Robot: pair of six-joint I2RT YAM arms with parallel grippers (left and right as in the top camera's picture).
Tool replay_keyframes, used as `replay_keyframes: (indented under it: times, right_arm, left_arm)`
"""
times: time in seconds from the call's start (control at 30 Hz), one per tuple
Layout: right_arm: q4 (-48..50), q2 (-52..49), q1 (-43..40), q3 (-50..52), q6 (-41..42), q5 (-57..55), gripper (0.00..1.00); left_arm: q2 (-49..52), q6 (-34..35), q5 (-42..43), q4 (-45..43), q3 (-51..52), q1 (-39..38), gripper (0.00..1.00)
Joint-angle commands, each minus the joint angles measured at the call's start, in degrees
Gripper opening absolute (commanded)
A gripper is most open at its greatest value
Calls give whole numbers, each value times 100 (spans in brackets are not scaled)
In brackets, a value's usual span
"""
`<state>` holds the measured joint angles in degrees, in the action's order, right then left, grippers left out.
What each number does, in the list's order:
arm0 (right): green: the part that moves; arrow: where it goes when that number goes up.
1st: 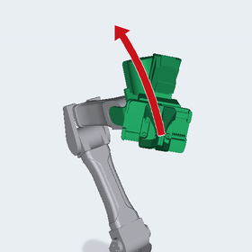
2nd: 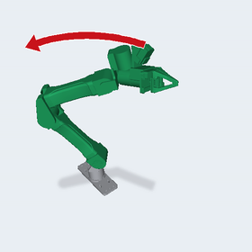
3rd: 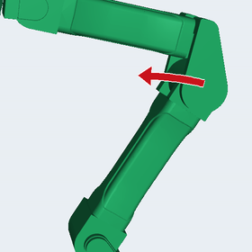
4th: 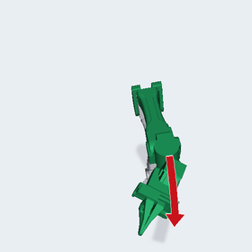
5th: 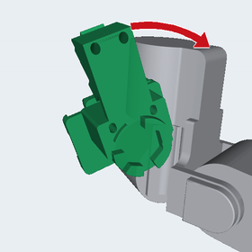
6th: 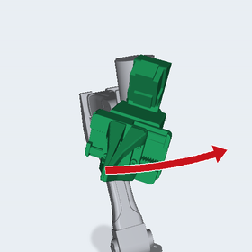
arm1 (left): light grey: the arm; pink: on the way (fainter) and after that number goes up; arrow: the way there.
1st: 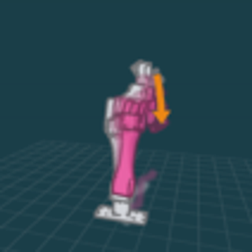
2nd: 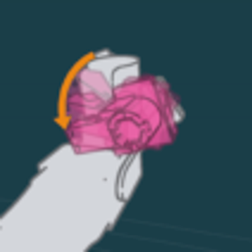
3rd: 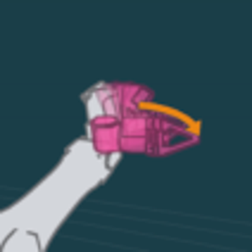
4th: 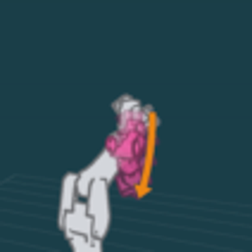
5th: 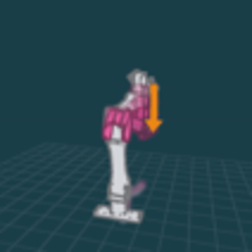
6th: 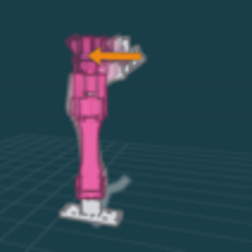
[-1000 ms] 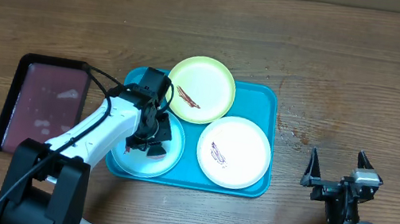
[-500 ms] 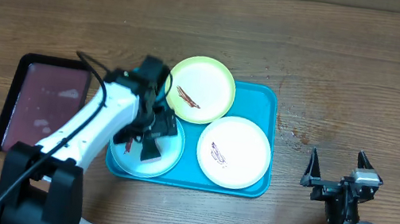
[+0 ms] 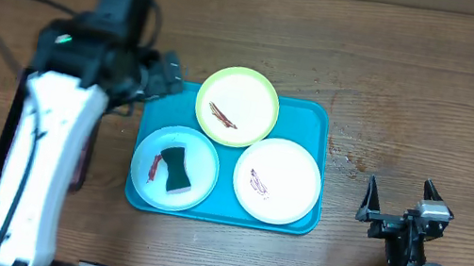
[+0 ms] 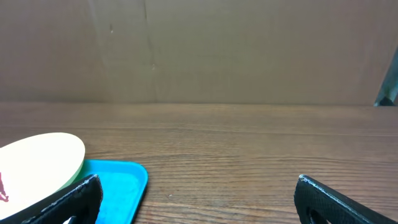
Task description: Clean dirty plates on tray and stack at the side
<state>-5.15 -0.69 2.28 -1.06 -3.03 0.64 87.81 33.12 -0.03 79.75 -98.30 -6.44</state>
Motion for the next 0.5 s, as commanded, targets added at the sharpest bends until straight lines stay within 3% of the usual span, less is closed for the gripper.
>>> replay_keyframes:
  times: [0.0, 0.23, 0.3, 0.47]
  right_arm:
    - [31, 42, -11, 59, -2, -17, 100]
    - [52, 42, -11, 59, 0, -15, 100]
    - [498, 42, -11, 59, 7, 140, 100]
    - [1808, 42, -11, 59, 796, 2841, 100]
  left_arm:
    - [-361, 341, -162, 129, -146, 603, 100]
    - [-264, 337, -149, 435, 129, 1150, 100]
    - [-216, 358, -144, 341, 280, 1189, 100]
    - [-85, 616, -120, 289, 568, 1204, 100]
